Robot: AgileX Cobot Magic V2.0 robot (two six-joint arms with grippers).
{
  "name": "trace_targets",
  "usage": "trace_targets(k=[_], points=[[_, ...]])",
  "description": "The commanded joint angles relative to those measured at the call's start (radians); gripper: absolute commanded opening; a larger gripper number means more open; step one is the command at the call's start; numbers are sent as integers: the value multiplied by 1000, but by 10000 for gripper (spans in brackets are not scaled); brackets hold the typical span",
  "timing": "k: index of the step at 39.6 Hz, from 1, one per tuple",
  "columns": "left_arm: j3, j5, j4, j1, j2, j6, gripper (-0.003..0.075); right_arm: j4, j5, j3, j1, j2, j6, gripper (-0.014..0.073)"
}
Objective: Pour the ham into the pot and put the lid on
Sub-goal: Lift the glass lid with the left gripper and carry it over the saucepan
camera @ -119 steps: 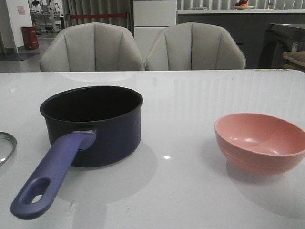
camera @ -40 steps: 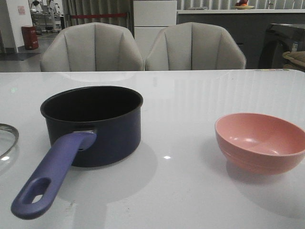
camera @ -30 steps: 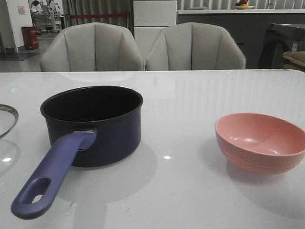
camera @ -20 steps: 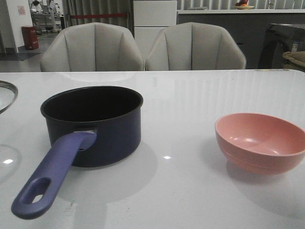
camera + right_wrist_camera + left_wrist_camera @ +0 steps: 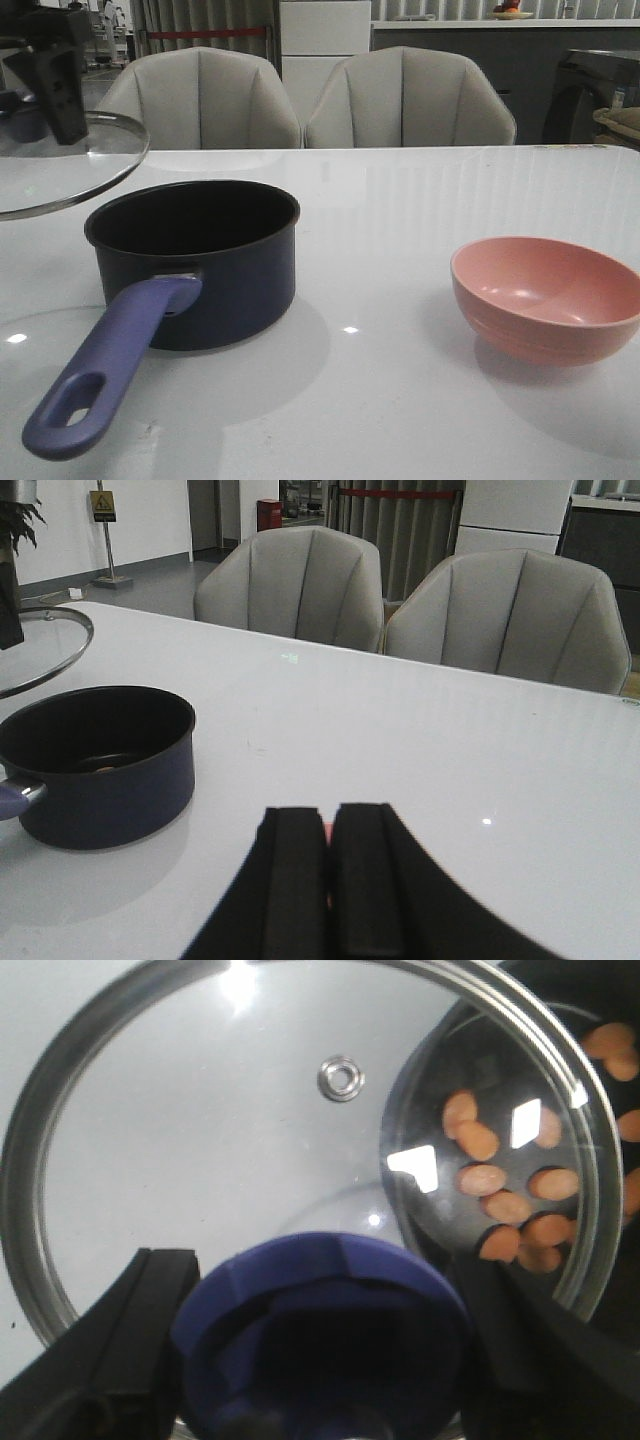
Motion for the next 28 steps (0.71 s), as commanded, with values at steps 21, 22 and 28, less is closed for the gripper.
trace_targets(k=[21, 22, 28], points=[[-92, -26, -16, -177, 26, 2, 115, 5, -76, -26, -2, 8, -3, 138], [-95, -26, -16, -183, 32, 2, 115, 5, -76, -26, -2, 8, -3, 138], [-123, -31, -14, -203, 50, 2, 115, 5, -76, -26, -2, 8, -3, 138]])
